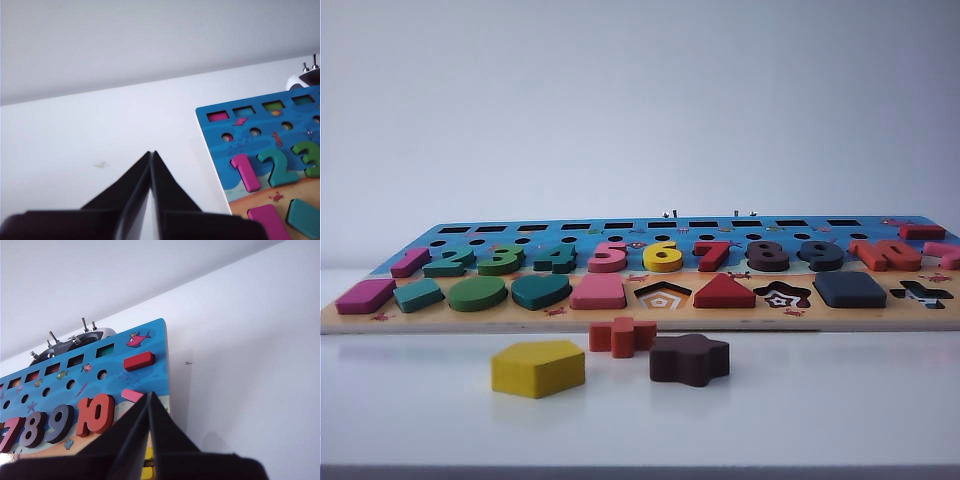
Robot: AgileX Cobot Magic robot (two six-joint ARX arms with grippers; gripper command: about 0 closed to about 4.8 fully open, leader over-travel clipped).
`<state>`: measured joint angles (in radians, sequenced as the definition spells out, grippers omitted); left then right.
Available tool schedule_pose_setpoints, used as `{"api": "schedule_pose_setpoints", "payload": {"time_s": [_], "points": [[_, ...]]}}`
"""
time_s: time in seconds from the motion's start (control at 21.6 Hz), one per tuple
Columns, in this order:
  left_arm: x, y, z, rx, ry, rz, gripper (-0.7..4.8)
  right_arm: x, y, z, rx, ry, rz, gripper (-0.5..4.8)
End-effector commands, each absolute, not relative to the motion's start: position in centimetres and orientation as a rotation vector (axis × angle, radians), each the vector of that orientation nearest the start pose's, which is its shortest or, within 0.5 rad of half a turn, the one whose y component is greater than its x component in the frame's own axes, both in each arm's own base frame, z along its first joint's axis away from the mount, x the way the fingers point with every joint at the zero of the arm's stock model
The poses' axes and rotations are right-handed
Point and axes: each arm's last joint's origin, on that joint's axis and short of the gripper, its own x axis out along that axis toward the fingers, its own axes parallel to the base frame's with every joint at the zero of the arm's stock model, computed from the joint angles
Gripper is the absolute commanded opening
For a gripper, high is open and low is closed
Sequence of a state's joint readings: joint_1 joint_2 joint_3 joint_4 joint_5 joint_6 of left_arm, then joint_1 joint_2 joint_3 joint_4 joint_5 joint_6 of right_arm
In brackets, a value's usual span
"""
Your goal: Insert the cube into the slot.
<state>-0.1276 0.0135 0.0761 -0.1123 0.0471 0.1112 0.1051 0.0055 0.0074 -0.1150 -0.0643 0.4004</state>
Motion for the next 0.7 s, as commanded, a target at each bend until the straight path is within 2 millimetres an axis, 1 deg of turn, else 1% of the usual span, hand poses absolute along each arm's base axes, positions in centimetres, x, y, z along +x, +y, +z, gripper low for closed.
{"api": "schedule_pose_setpoints", "payload": {"time_s": [0.05, 0.23, 0.7], "points": [[9.4, -1.3, 17.0, 0.117, 0.02, -0.166, 0.07, 9.6, 1.2, 15.6, 0.396, 0.128, 0.151, -0.04], [9.7, -1.2, 15.8, 0.12, 0.06, -0.138, 0.07, 9.6, 1.2, 15.5, 0.396, 0.136, 0.15, -0.04], [9.6, -1.2, 15.3, 0.119, 0.114, -0.142, 0.07, 9.6, 1.2, 15.5, 0.396, 0.136, 0.151, -0.04]]}}
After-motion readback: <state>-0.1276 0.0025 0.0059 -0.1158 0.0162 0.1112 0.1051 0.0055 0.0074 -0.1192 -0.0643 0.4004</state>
